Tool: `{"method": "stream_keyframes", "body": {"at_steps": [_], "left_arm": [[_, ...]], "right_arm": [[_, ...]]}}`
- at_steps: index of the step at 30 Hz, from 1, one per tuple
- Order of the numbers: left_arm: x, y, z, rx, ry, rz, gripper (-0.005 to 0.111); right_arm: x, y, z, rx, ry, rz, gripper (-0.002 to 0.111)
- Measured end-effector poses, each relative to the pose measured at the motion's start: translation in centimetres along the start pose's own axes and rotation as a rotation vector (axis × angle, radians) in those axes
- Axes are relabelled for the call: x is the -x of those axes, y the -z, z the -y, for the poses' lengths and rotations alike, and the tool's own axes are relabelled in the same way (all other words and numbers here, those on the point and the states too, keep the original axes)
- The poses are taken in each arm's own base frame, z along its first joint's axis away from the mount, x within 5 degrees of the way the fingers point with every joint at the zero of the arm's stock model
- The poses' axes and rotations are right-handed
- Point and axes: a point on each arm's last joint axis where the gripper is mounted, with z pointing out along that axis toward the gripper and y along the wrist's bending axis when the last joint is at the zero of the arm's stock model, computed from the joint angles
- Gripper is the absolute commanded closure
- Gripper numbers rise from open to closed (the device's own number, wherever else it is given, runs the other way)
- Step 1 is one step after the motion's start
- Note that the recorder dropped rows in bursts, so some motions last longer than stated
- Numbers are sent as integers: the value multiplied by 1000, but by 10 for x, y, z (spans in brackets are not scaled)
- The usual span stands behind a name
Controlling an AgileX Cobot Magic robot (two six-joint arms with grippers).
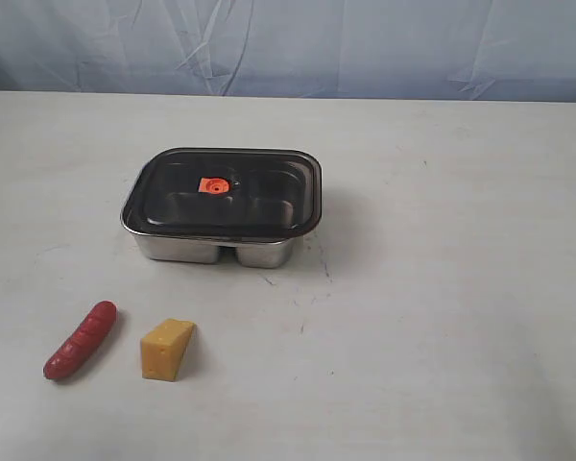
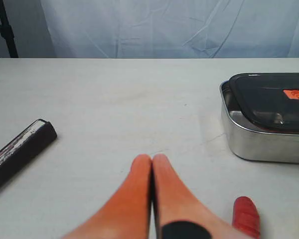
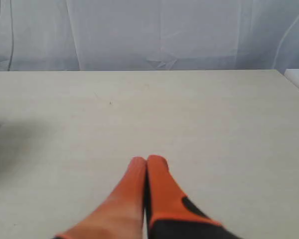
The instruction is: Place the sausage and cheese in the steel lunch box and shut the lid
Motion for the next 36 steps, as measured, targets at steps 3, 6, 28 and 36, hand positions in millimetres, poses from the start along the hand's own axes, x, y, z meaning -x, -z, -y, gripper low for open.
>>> {"method": "stream_keyframes", "body": {"at_steps": [3,6,28,36], "left_arm": [[0,0,0,0,0,0,107],[0,0,0,0,0,0,107],[1,0,-6,62,-200,0,107],[1,0,-6,63,-204,0,107]], "right_arm": [[0,0,0,0,0,0,109],[0,0,0,-2,5,5,109],[133,-1,9,53,-773,434,109],[215,-166,-7,64,-551,-89,109]]}}
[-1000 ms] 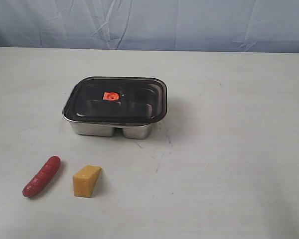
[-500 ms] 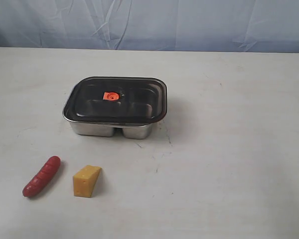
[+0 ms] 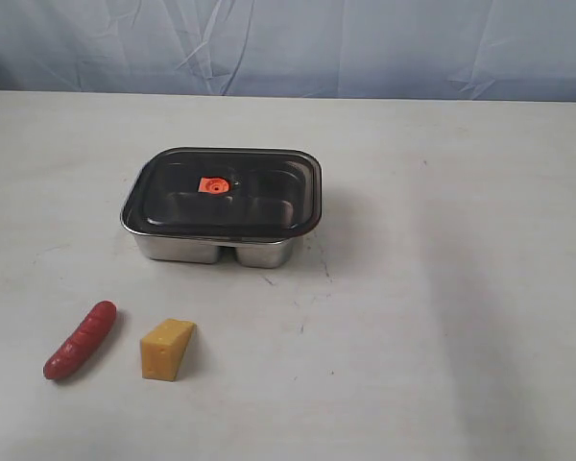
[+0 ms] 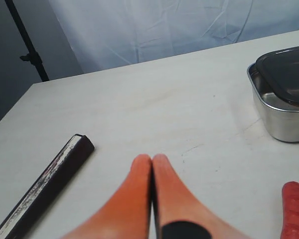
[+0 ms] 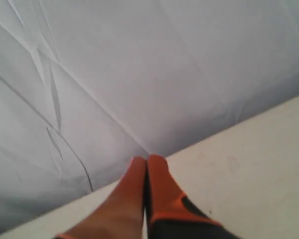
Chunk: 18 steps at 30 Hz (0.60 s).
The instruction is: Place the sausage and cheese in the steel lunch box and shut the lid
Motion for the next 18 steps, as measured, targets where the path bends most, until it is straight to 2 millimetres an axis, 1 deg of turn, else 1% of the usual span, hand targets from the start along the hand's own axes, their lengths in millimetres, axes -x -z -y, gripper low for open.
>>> {"method": "stream_keyframes", "body": {"at_steps": [3,5,6,9,12,14,16,18], "left_arm": [[0,0,0,0,0,0,107],[0,0,0,0,0,0,107],[0,0,0,0,0,0,107],[0,0,0,0,0,0,107],[0,0,0,0,0,0,107],[0,0,0,0,0,0,107],[0,0,0,0,0,0,107],[0,0,0,0,0,0,107]], "right_arm": [[1,-60,-1,-19,29,-183,109],[-5,-92,1,-22,51,-294,108],[-10,-107,3,-17,61,-355,105],[-30,-144,8,41,60,-523,88],[-58,-174,15,141,35,-664,68],[-77,-189,18,220,-16,-728,58],[-98,-201,23,300,-73,-793,55],[-120,-212,29,394,-153,-858,55]]}}
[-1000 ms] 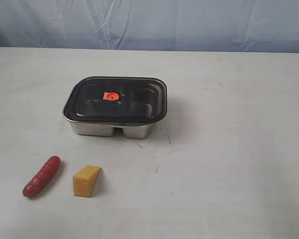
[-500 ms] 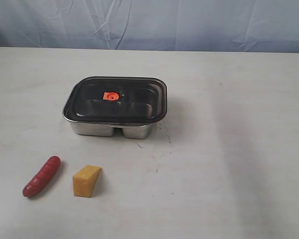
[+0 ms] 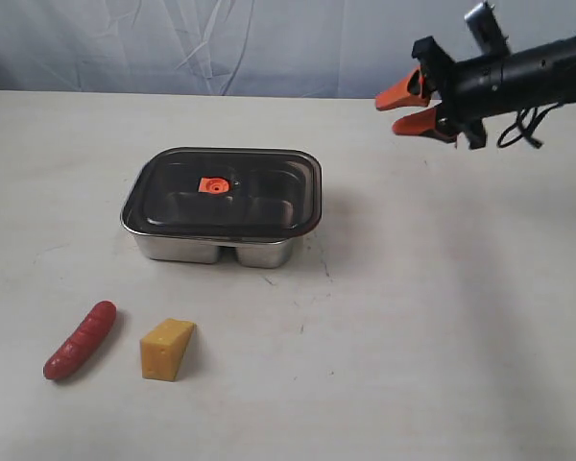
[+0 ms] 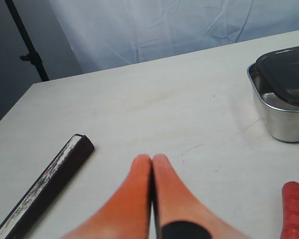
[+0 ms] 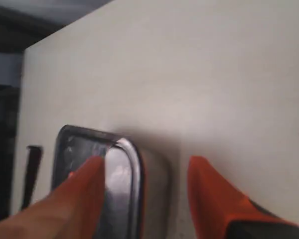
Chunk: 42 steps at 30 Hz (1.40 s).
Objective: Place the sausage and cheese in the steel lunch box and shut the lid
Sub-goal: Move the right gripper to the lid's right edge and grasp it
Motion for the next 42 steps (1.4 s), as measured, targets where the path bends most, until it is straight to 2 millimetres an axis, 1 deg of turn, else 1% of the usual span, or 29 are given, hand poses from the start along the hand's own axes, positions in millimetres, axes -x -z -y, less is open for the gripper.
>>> {"method": "stream_keyframes", "body": {"at_steps": [4,6,10,14,17,24,30,36,37,39,42], "left_arm": [[0,0,0,0,0,0,107],[0,0,0,0,0,2,107],[0,0,0,0,0,2,107],[0,0,0,0,0,4,107],[0,0,0,0,-1,4,107],[0,0,0,4,-11,4,107],[0,0,0,5,-17,4,107],[0,0,-1,6,-18,4,107],[0,0,-1,6,-18,4,107],[0,0,-1,6,-18,4,107],[0,0,-1,6,-18,4,107]], "right_arm": [[-13,-29,24,195,-110,-91,55],[-19,-40,37,244,-162,-125,55],[-30,-56,59,272,-230,-168,55],[-37,-64,69,270,-253,-188,55],[-40,-69,66,274,-245,-199,55],[-55,-90,46,291,-200,-264,55],[-59,-96,40,299,-190,-284,55],[-60,-96,40,295,-185,-291,55],[-61,-96,40,293,-182,-295,56],[-62,-96,41,286,-174,-304,62],[-63,-96,42,277,-168,-319,74]]}}
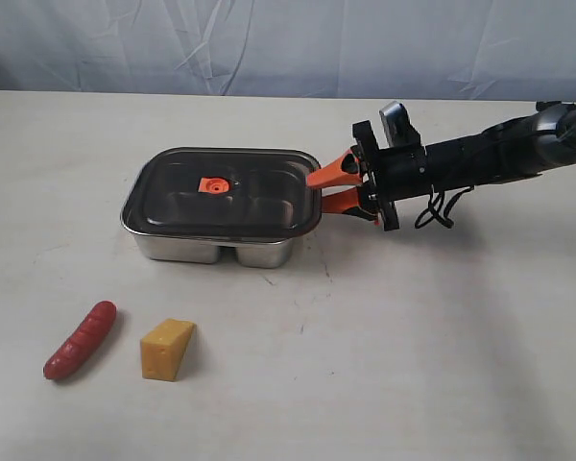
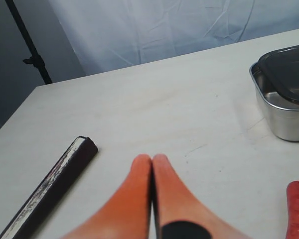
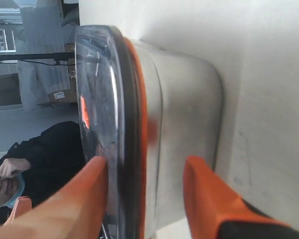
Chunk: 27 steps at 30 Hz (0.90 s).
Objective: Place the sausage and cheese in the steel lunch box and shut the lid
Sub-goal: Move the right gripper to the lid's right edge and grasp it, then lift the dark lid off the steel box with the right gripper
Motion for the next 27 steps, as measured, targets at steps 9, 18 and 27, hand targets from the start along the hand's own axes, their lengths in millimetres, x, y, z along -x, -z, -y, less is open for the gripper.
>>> {"method": "stream_keyframes", "body": {"at_steps": [9,18,27], "left_arm": [[0,0,0,1,-2,0,107],[0,0,0,1,-4,0,107],[0,0,0,1,-4,0,107]], "right_arm": [[-1,0,0,5,-15,-10,78],[-1,-2,-4,22,-14,-14,109],[0,7,-32,1,67,3,109]]}}
